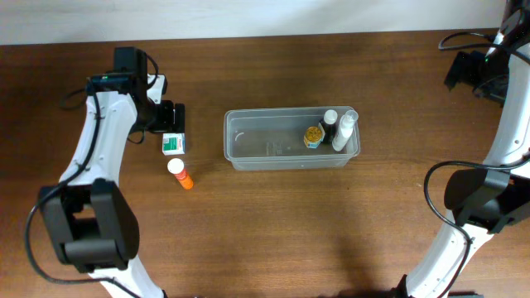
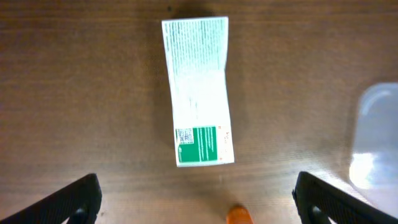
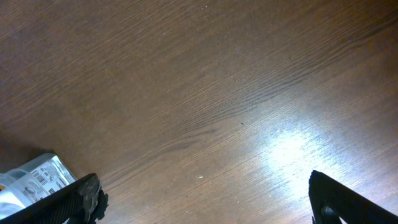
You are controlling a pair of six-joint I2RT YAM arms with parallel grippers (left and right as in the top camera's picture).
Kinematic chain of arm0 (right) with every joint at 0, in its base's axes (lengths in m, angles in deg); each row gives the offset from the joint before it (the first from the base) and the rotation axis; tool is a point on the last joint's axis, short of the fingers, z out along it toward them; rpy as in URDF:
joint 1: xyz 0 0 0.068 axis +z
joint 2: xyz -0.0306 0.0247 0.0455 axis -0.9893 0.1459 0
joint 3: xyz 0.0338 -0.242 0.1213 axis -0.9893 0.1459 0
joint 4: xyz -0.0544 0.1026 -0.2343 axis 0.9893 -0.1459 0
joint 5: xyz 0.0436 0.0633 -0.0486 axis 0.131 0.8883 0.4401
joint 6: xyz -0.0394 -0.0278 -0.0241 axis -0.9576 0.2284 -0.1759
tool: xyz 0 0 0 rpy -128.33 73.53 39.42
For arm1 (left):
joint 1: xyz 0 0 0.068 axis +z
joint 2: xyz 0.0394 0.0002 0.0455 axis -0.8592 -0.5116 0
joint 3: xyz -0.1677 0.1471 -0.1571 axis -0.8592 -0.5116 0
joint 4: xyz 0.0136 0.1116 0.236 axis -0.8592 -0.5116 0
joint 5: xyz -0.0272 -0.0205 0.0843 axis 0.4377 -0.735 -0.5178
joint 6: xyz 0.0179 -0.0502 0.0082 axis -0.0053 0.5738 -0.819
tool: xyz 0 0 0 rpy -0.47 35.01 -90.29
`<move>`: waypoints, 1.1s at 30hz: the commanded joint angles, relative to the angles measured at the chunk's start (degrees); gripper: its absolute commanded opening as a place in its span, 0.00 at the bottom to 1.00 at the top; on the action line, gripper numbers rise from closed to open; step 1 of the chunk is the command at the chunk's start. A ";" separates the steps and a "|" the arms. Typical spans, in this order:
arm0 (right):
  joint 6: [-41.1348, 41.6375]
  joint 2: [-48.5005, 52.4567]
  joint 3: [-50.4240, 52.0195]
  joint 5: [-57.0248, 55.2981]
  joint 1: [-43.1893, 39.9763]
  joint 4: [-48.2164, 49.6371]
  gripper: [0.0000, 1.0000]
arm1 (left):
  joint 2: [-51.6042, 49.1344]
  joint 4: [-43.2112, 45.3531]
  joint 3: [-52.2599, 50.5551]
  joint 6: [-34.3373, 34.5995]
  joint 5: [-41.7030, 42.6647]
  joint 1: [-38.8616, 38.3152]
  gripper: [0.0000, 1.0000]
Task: Pack container
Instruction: 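Descend left gripper and close it on the medicine box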
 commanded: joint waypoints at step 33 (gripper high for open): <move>0.22 -2.01 0.24 -0.52 -0.33 0.15 0.98 | -12.20 4.61 1.68 1.29 -0.83 0.00 0.99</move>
